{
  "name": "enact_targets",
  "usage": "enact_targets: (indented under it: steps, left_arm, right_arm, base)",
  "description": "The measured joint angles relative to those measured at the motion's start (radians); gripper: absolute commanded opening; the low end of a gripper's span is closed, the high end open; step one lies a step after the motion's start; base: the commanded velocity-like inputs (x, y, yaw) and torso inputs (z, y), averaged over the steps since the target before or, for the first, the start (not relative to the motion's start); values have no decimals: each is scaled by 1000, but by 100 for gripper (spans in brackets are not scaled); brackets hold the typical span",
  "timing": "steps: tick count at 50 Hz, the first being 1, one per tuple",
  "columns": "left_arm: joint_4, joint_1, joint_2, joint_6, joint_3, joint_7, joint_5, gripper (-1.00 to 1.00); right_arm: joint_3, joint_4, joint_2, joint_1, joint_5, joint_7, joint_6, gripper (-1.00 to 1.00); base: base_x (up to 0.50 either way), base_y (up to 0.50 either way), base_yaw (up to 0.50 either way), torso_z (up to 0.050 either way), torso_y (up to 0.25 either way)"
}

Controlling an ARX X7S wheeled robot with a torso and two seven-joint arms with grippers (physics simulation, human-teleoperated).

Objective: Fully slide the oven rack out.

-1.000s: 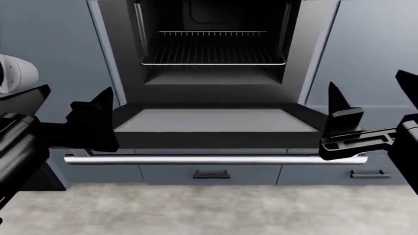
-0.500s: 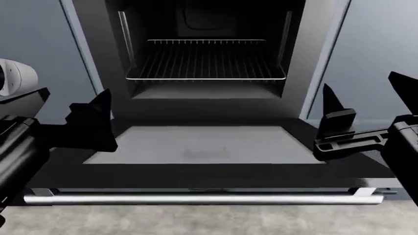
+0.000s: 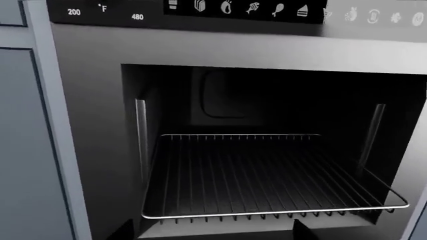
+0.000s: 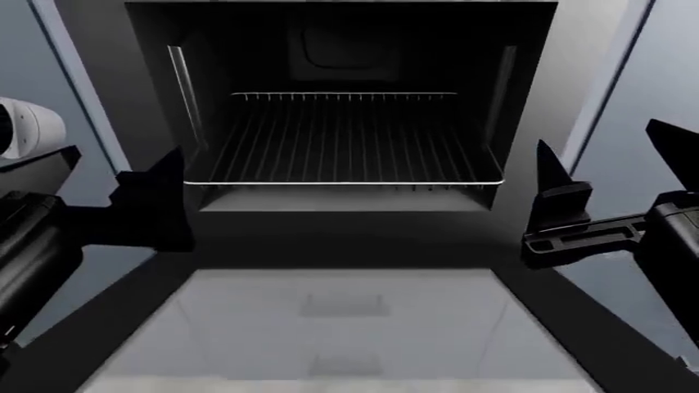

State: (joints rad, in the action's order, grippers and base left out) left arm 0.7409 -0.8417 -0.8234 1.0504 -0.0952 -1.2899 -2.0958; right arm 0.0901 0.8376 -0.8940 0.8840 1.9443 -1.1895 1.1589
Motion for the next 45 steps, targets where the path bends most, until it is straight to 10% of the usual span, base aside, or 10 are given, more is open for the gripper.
enact_targets:
  steps: [45]
  left_arm:
    - [-39,-85,-49,-18,100,-33,-47,100]
  right_arm:
    - [-178,-80,-60,203,196,-126,-87,100]
  base:
    - [143,0,0,0,-11]
